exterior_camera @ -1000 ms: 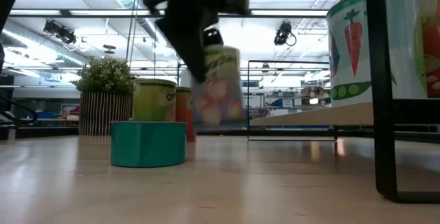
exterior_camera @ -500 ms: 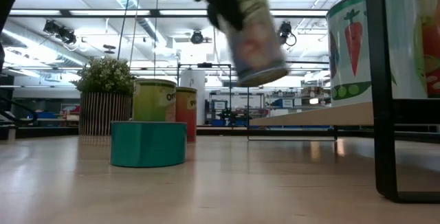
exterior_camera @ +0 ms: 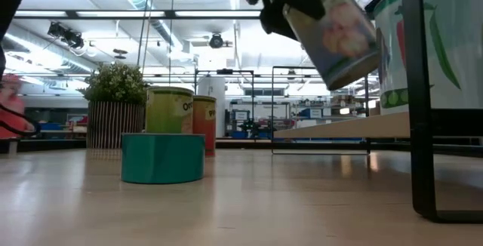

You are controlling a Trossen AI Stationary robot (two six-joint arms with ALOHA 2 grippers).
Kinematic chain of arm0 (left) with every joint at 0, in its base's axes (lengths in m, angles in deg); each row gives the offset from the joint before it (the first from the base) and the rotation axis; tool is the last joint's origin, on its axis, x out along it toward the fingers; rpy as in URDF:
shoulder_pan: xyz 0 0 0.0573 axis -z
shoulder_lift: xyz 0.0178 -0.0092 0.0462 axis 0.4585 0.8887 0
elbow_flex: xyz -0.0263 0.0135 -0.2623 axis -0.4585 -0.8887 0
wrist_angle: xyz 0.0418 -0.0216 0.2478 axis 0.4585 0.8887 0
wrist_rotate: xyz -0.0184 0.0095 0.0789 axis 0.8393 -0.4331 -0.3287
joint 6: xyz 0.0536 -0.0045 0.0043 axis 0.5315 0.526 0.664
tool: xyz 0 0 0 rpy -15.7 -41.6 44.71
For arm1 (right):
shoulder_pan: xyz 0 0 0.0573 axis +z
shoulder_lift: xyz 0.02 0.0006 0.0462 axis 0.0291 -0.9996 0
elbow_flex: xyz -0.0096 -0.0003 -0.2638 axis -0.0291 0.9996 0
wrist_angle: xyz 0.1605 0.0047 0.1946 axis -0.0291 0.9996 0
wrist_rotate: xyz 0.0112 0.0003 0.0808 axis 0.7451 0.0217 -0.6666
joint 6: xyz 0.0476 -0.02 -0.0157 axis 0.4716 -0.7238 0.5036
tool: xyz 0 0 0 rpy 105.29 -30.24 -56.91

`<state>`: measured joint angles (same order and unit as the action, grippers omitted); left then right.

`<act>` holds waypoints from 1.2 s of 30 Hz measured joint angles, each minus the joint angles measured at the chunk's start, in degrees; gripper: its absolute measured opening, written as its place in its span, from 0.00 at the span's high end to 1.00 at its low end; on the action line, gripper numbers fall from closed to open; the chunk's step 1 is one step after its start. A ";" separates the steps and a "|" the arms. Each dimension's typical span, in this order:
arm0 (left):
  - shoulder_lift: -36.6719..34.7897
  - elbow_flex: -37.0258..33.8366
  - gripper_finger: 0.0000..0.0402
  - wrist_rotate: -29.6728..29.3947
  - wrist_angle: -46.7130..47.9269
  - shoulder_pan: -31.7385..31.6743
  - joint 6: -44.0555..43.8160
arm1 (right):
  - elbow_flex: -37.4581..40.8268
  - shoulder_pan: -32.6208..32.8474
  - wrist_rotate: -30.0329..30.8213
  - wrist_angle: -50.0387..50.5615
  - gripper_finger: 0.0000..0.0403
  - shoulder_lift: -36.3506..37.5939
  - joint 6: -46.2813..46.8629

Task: Pick and place cans onto a shelf
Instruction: Put the canned peaches on the shelf

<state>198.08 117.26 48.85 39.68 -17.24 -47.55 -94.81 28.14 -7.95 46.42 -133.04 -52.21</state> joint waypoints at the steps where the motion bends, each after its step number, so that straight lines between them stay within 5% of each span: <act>1: 0.01 0.00 0.22 -0.20 0.52 -0.17 0.04 | 0.00 0.00 -0.06 -0.04 0.11 -0.06 -0.31; 16: 1.15 0.07 0.22 -1.07 -5.19 -0.85 1.98 | 0.00 0.00 0.35 -1.63 0.11 -0.53 -1.95; 36: 1.96 -0.07 0.22 -0.51 6.03 -0.40 1.48 | 0.00 0.00 -0.15 -1.90 0.11 -0.53 -1.37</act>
<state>200.04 117.19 48.35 45.71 -17.63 -46.07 -94.81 28.14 -8.10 44.52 -133.57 -53.58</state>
